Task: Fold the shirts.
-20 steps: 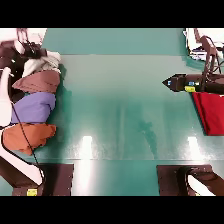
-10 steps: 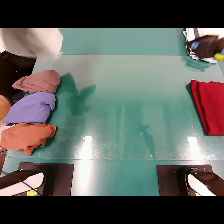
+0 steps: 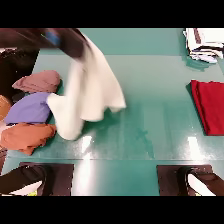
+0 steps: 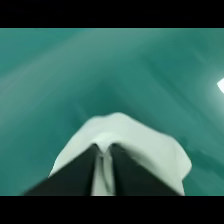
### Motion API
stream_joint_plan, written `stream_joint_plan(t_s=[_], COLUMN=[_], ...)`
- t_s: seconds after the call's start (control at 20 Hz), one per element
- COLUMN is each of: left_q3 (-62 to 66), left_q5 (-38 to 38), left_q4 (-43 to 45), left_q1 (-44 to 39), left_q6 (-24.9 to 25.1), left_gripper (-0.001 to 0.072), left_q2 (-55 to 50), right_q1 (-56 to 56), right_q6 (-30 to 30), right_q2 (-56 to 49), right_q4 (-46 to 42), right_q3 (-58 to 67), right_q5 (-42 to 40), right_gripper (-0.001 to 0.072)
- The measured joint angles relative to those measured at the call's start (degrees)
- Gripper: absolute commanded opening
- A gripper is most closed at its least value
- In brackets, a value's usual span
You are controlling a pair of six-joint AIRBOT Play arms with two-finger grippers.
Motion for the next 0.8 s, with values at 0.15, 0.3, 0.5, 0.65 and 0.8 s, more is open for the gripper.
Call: stream_joint_plan(t_s=[0.15,0.3,0.5,0.65,0.8], left_q3=[-4.5,-6.3,-13.0,-25.3,-39.5], left_q5=[-1.5,-5.9,-11.9,-12.8,-10.8], left_q4=[-0.8,1.5,3.2,3.1,1.0], left_q1=[-3.1,0.5,11.4,19.3,23.8], left_q6=[-1.0,-2.3,-3.7,-5.2,-7.2], left_gripper=[0.0541,0.0541,0.0541,0.0541,0.0541], left_q2=[-2.2,-1.6,4.4,11.3,16.3], right_q1=[-0.1,-0.1,-0.1,-0.1,-0.1], right_q6=[0.0,0.0,0.0,0.0,0.0], right_q2=[0.3,0.5,0.6,0.6,0.5], right_q4=[0.0,0.0,0.0,0.0,0.0], right_q3=[1.4,1.9,2.2,2.2,2.2], right_q5=[3.0,4.9,5.9,6.2,6.3], right_gripper=[0.0015,0.0015,0.0015,0.0015,0.0015])
